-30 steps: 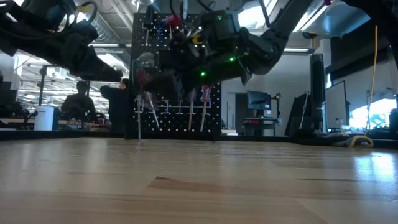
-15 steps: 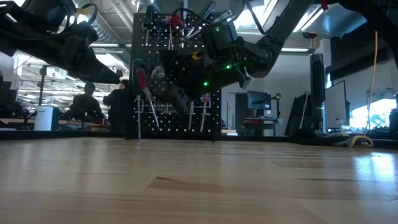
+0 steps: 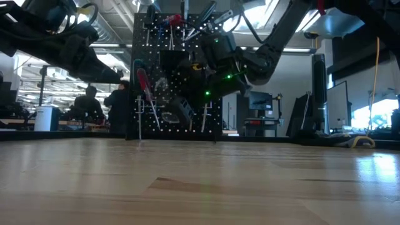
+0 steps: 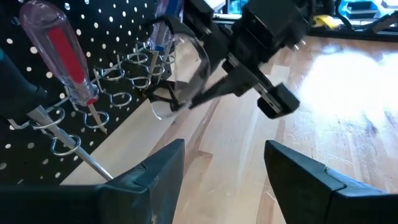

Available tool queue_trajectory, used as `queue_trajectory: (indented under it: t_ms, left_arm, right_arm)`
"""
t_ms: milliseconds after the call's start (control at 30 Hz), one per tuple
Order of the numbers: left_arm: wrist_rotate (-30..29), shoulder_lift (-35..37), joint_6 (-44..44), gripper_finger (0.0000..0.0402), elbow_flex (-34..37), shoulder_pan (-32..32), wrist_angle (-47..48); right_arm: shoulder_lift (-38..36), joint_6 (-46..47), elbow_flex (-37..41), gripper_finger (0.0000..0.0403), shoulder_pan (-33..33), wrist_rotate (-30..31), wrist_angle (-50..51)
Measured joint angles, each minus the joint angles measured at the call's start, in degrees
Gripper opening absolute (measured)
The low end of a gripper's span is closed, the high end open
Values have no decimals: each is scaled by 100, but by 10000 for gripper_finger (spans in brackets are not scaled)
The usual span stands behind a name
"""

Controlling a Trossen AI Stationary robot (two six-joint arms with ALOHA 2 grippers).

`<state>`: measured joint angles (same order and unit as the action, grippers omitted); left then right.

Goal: Hang tools onto peg board
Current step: Hang the black protective eyewear on the peg board

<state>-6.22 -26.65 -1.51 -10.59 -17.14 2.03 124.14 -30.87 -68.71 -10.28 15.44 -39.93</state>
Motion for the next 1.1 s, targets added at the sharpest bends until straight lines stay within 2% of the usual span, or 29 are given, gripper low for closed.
queue_trajectory:
  t_ms: [400,700,1100]
  left_arm:
    - [0,0,26,210,0,2,37]
    - [2,0,61,210,0,2,37]
    - [9,0,78,210,0,2,40]
  right_arm:
    - [-11,-284,-40,40,139,53,-415]
    - [-23,-398,-294,40,-54,39,202]
    - [-24,56,-291,40,-65,-25,650]
